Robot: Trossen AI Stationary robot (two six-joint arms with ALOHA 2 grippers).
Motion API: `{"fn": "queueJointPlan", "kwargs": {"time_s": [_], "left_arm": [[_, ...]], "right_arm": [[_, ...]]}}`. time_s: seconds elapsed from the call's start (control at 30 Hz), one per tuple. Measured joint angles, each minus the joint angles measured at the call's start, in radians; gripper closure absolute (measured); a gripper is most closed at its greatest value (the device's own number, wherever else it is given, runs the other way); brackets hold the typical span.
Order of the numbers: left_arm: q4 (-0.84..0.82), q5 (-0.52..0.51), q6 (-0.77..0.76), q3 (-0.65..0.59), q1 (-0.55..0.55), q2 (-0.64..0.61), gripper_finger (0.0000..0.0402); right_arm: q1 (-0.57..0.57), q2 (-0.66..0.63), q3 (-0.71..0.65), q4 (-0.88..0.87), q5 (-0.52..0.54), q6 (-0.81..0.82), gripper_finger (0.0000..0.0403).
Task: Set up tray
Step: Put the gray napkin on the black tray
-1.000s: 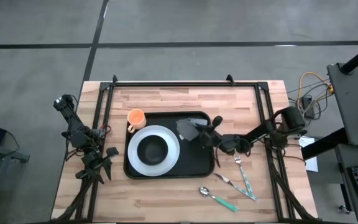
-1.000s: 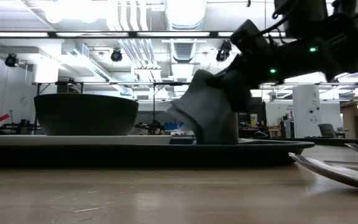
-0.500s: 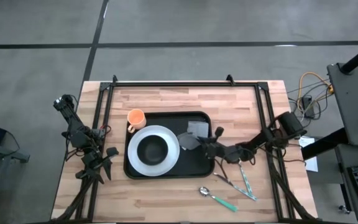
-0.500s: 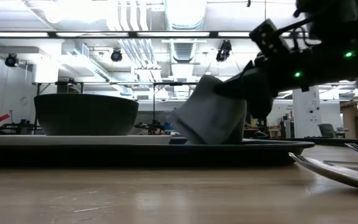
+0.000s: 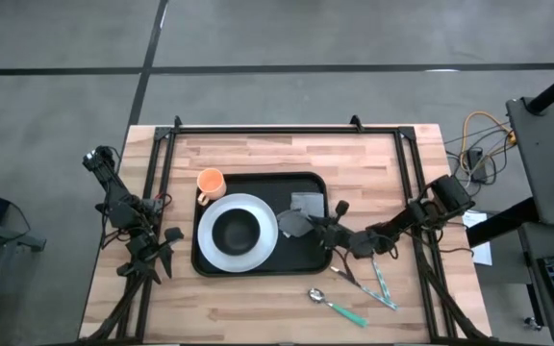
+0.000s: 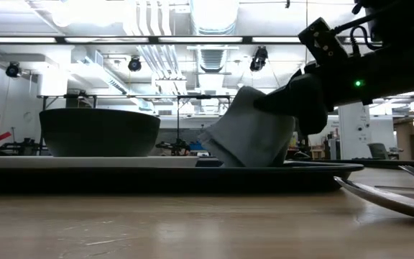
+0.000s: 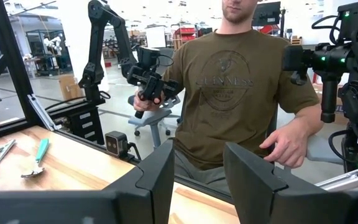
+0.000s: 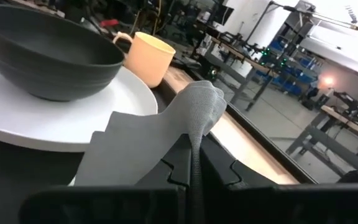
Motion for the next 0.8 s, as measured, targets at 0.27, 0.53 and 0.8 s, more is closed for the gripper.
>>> {"fn": "queueJointPlan", "kwargs": {"time_s": [0.27,0.53,0.8], "left_arm": [[0.000,0.000,0.000,0.000,0.000,0.000,0.0281],[0.000,0.000,0.000,0.000,0.000,0.000,0.0281],[0.000,0.000,0.000,0.000,0.000,0.000,0.0281]], "right_arm": [[0.002,-0.001,0.000,-0.059,-0.055,0.018,0.0378],[0.026,-0.003,0.004,-0.058,-0.074,0.028,0.0275],[0.078,-0.100,0.008,-0.173,-0.048,0.115,0.0192]]}}
